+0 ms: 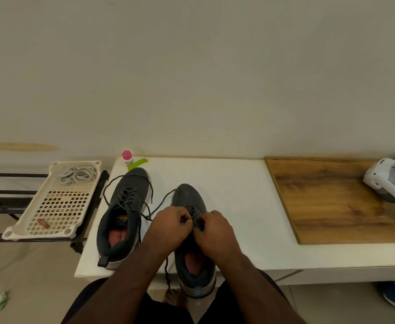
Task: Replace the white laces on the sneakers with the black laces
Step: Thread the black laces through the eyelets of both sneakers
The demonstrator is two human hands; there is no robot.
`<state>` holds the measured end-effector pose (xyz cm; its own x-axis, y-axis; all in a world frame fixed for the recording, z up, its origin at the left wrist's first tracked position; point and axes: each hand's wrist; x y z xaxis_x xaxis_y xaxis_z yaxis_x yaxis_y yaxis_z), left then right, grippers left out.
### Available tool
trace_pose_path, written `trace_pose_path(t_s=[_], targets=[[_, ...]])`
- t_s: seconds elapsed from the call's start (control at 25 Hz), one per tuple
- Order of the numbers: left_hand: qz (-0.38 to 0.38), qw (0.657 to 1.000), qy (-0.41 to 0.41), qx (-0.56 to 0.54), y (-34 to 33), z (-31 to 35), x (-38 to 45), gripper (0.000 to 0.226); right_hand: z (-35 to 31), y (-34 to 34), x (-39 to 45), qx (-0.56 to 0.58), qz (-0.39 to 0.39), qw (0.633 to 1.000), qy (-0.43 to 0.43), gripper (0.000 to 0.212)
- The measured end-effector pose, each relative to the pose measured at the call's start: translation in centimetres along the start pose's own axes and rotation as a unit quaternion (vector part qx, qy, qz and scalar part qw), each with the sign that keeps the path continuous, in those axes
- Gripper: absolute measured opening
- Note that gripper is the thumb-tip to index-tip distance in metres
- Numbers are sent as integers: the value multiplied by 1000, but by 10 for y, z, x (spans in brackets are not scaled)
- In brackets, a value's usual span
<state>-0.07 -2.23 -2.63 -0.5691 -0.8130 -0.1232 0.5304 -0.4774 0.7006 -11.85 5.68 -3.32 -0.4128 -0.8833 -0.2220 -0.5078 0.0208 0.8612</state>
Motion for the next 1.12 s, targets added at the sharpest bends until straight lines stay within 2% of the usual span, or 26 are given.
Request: trace_pose_path(t_s=[0.16, 0.48, 0.64, 0.8, 1.12], targets=[[12, 1000, 9, 7, -14, -2, 4, 13, 9, 1, 2, 99, 37, 994, -30, 18], [43, 998, 17, -45, -28, -6, 1, 17, 20, 0, 2, 225, 19, 973, -46, 15], [38, 996, 18, -83, -32, -11, 2, 18, 21, 3, 7, 316, -30, 944, -84, 12], [37, 996, 24, -82, -36, -14, 5, 19, 22, 1, 16, 298, -14, 949, -105, 25], [36, 995, 68, -63, -40, -8, 8, 24, 30, -5, 18, 325, -46, 937, -115, 28]])
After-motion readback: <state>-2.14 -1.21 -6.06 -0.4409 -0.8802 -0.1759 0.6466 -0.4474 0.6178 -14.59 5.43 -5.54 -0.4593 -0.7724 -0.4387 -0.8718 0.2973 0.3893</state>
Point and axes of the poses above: each hand's wrist, its own x-axis towards the middle knuckle, its own y-axis out of the back of the hand, z = x × y, and after that the axes turned 6 degrees about -x, right-handed
